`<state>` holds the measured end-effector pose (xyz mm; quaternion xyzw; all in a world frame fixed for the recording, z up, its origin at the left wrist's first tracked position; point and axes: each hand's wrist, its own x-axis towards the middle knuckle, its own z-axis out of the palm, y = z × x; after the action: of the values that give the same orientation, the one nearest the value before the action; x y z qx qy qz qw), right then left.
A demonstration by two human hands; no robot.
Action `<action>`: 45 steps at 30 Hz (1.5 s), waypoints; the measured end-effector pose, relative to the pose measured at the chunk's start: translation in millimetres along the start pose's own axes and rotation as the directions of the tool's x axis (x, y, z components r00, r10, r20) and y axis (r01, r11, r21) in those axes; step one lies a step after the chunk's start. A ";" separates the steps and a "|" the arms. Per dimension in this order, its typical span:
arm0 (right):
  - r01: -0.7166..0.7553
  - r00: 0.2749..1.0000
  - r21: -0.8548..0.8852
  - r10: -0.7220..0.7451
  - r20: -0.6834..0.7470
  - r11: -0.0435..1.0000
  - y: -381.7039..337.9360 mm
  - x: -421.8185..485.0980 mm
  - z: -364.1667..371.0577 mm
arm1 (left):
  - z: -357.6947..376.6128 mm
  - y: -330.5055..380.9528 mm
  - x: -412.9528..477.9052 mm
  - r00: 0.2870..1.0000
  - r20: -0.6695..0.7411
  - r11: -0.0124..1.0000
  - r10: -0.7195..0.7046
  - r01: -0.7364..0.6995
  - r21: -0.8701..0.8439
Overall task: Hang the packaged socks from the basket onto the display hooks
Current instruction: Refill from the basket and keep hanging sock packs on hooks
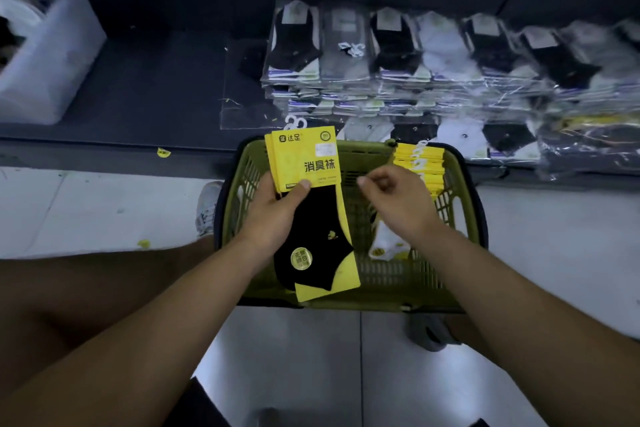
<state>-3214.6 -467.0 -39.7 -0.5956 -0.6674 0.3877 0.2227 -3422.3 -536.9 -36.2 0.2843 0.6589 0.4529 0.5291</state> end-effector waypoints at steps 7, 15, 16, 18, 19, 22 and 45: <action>0.023 0.987 -0.505 -0.100 -0.127 0.863 79.6 2.4 -47.1 | 1.7 -5.1 6.3 1.000 0.022 1.000 0.004 -0.004 -0.003; 0.080 0.963 -0.622 -0.221 -0.152 0.779 92.2 3.2 -44.2 | 13.1 -7.3 11.3 0.999 0.042 1.000 0.002 -0.002 0.001; 0.076 0.963 -0.631 -0.221 -0.155 0.772 92.7 2.7 -43.7 | 14.3 -7.3 12.1 0.999 0.039 1.000 -0.001 0.001 0.006; 0.073 0.967 -0.638 -0.212 -0.144 0.767 94.1 1.8 -43.3 | 16.5 -6.6 12.6 0.999 0.046 1.000 -0.001 0.000 0.023; 0.071 0.972 -0.621 -0.194 -0.132 0.780 93.9 1.4 -43.4 | 17.2 -6.5 12.7 0.999 0.049 1.000 0.000 -0.002 0.031; 0.022 0.995 -0.485 -0.064 -0.070 0.874 87.7 1.7 -49.2 | 17.6 -6.1 13.7 0.999 0.051 0.999 0.002 -0.004 0.045; 0.158 0.979 0.403 -0.195 0.053 0.902 -164.3 33.3 -176.3 | 41.4 164.7 -9.5 0.900 0.244 0.926 0.361 -0.377 0.021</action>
<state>-3189.4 -388.7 189.3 -0.4568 -0.6356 0.5201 0.3419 -3397.4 -462.2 114.6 0.4736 0.5405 0.4853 0.4981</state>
